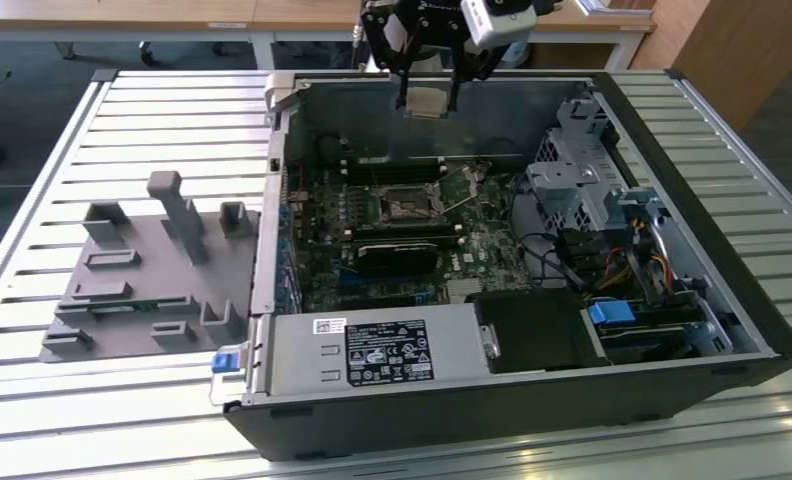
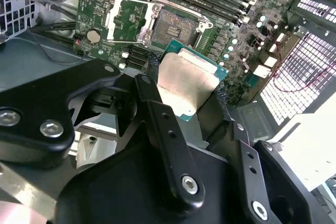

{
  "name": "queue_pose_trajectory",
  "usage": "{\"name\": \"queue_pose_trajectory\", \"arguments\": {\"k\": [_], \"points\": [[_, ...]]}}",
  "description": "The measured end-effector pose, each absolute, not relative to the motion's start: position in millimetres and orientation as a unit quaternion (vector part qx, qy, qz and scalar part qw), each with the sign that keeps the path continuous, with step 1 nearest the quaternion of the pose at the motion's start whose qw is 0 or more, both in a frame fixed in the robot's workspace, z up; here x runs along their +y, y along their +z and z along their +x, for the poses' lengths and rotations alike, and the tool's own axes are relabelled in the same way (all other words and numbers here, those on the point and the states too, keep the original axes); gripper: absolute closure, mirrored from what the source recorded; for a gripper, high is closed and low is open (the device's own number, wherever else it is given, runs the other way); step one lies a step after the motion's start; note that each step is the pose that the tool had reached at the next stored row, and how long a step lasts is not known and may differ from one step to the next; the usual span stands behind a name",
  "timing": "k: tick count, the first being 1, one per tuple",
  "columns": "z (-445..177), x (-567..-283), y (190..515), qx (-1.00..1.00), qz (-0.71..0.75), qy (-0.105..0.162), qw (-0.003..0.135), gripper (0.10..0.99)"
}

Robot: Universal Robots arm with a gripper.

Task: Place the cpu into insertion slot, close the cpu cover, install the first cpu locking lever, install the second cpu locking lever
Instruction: 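Place the cpu into insertion slot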

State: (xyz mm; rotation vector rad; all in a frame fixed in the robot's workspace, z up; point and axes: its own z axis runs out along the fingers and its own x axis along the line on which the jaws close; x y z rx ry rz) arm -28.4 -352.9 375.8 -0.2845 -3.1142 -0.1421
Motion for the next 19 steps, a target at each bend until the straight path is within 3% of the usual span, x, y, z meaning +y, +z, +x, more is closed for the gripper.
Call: {"name": "queue_pose_trajectory", "arguments": {"k": [19], "points": [[-28.4, -352.9, 374.8, -0.986, -0.159, -0.046, 0.002, 0.545]]}}
